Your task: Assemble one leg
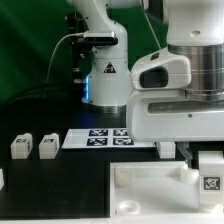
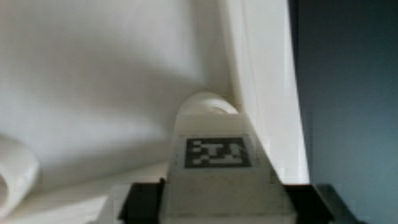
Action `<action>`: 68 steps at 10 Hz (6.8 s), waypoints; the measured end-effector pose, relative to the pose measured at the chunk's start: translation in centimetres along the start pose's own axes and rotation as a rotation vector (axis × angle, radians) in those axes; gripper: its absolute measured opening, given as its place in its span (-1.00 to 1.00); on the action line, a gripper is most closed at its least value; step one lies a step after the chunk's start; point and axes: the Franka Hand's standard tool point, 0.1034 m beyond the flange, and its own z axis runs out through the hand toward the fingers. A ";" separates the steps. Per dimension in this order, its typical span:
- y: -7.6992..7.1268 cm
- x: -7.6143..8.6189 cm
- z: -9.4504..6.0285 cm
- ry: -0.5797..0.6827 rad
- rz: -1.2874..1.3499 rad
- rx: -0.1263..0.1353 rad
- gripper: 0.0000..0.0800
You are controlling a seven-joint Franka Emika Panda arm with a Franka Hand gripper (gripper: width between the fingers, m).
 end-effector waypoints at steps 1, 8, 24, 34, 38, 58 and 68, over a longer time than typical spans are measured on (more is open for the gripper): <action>0.0 -0.1 0.1 0.012 0.174 0.012 -0.27; -0.6 -0.9 0.5 -0.004 1.072 0.183 -0.26; -0.9 -0.4 0.2 0.144 -0.276 -0.004 0.01; -0.7 -0.8 0.6 0.041 1.051 0.171 -0.25; -1.1 -1.8 1.5 0.078 0.724 0.131 0.37; -0.2 -0.6 1.0 0.059 1.071 0.225 -0.24; -0.5 -1.0 1.2 0.132 0.093 0.104 0.62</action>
Offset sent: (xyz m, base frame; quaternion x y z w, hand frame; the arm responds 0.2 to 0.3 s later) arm -0.0207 0.0112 -0.0207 0.0945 0.0226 0.4821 0.8707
